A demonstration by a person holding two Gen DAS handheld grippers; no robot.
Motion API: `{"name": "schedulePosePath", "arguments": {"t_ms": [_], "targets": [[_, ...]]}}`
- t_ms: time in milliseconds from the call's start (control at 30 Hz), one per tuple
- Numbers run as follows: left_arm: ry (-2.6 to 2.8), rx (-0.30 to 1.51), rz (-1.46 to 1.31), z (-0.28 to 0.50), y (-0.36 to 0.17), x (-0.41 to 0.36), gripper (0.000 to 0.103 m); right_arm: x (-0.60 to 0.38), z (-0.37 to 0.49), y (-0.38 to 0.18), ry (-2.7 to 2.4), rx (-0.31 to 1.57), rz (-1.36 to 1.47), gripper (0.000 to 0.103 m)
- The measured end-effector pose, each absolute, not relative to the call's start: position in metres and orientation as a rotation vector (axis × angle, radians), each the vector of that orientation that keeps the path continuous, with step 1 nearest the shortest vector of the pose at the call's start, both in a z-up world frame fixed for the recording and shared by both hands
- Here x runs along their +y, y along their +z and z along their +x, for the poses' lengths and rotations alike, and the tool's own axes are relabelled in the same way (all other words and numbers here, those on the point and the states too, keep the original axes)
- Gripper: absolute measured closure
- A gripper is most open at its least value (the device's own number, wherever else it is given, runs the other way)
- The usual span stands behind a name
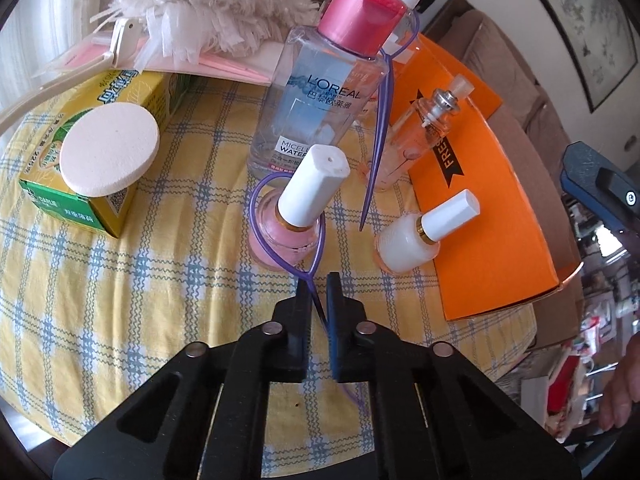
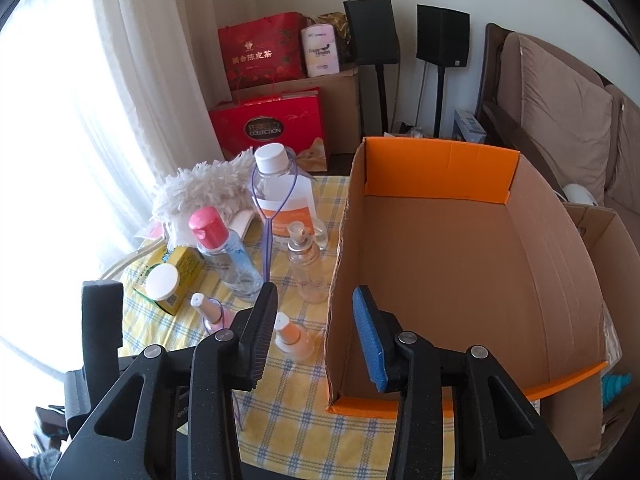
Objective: Organize objects
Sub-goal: 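Close the left gripper on one purple loop hair tool, then grasp the second purple loop hair tool with the right gripper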
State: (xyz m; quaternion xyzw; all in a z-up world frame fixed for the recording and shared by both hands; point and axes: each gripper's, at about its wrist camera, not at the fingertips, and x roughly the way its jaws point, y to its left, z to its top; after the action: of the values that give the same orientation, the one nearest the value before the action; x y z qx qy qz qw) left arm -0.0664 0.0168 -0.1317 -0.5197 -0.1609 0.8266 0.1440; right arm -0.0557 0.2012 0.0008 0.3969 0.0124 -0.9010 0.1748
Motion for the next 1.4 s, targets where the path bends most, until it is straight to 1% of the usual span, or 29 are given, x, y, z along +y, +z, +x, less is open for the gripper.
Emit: {"name": "schedulePosePath", "arguments": {"t_ms": [33, 167, 433, 667, 833, 933, 1100, 1200, 1233, 1400], "targets": [[2.379, -0.472, -1.497, -0.065, -0.132, 0.017, 0.100, 0.202, -0.056, 0.001, -2.554, 0.035, 1.126, 0.062], [2.394, -0.495, -1.474, -0.066, -0.128, 0.014, 0.101, 0.202, -0.057, 0.001, -2.551, 0.042, 1.129, 0.062], [2.427, -0.540, -1.401, -0.051, -0.109, -0.001, 0.101, 0.202, -0.056, 0.001, -2.549, 0.044, 1.128, 0.062], [2.444, -0.513, -1.329, -0.037, -0.088, -0.009, 0.101, 0.196, -0.063, 0.010, -2.533, 0.056, 1.106, 0.062], [2.466, -0.486, -1.286, -0.030, -0.066, -0.021, 0.101, 0.179, -0.087, 0.017, -2.451, 0.070, 1.117, 0.062], [2.483, -0.497, -1.272, -0.028, -0.055, -0.027, 0.101, 0.171, -0.109, 0.017, -2.386, 0.044, 1.143, 0.062], [2.494, -0.524, -1.269, -0.022, -0.051, -0.038, 0.101, 0.152, -0.113, 0.016, -2.374, 0.085, 1.085, 0.066], [2.507, -0.533, -1.265, -0.019, -0.050, -0.048, 0.101, 0.144, -0.101, 0.007, -2.375, 0.125, 1.090, 0.072], [2.508, -0.538, -1.264, -0.021, -0.050, -0.049, 0.101, 0.142, -0.098, 0.000, -2.386, 0.137, 1.108, 0.075], [2.496, -0.552, -1.262, -0.019, -0.051, -0.055, 0.101, 0.145, -0.095, -0.030, -2.356, 0.103, 1.222, 0.079]]}}
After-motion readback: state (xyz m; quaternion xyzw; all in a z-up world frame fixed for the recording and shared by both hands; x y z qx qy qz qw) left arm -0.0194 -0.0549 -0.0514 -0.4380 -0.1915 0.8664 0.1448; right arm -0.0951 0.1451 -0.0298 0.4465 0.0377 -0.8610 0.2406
